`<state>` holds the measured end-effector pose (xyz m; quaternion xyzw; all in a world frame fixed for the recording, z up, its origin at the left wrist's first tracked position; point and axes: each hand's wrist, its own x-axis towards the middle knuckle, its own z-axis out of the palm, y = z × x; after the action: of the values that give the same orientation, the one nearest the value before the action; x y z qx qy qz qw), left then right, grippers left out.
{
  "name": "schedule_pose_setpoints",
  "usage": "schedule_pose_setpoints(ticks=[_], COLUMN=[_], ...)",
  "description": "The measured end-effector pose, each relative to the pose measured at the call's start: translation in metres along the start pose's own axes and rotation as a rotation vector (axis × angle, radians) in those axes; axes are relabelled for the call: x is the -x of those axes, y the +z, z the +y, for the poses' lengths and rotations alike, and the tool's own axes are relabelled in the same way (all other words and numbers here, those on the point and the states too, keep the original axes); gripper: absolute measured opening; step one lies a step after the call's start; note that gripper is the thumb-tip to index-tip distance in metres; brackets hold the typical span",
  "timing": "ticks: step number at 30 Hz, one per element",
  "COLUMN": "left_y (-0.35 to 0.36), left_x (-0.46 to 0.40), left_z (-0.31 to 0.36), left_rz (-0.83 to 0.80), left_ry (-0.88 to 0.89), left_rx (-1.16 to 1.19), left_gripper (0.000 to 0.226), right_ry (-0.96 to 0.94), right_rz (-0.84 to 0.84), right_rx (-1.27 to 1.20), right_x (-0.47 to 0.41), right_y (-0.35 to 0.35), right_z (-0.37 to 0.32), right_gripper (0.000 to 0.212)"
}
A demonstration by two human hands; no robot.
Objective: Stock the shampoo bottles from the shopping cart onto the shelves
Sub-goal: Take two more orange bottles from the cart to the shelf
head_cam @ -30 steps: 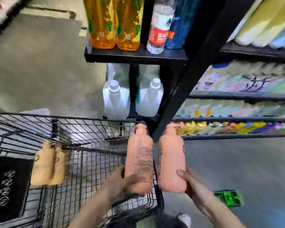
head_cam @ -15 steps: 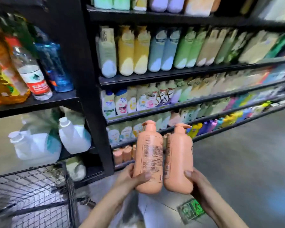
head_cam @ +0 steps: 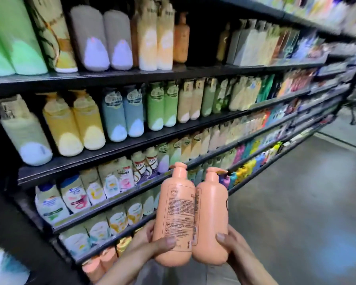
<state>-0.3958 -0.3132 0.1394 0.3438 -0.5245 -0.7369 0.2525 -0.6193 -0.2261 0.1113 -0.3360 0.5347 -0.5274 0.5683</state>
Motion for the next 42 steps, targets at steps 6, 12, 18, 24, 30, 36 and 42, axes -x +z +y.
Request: schedule_pose_setpoints(ticks=[6, 12, 18, 24, 30, 36, 42], left_y=[-0.006, -0.009, 0.011, 0.032, 0.045, 0.041, 0.025], left_x=[-0.107, -0.198, -0.263, -0.335, -0.396, -0.432, -0.451], left_z=[0.069, 0.136, 0.192, 0.269, 0.344, 0.373, 0.372], left_rz=[0.0, 0.026, 0.094, 0.347, 0.562, 0.747, 0.85], left_ry=[0.146, 0.212, 0.332, 0.536, 0.691, 0.715, 0.633], left_rx=[-0.025, -0.051, -0.051, -0.16, -0.287, -0.479, -0.569], left_gripper=[0.112, 0.115, 0.1, 0.099, 0.079, 0.076, 0.081], right_ry=[-0.14, -0.241, -0.329, -0.505, -0.625, -0.645, -0.629], right_rz=[0.012, 0.005, -0.029, -0.179, -0.274, -0.374, -0.426], right_rx=[0.014, 0.092, 0.164, 0.212, 0.271, 0.278, 0.293], right_x=[-0.1, -0.177, -0.251, -0.34, -0.42, -0.476, -0.511], right_y=[-0.027, -0.054, -0.093, -0.126, -0.144, -0.148, -0.134], right_z=[-0.088, -0.162, -0.229, -0.331, -0.417, -0.451, -0.458], right_gripper=[0.105, 0.097, 0.084, 0.071, 0.074, 0.08, 0.072])
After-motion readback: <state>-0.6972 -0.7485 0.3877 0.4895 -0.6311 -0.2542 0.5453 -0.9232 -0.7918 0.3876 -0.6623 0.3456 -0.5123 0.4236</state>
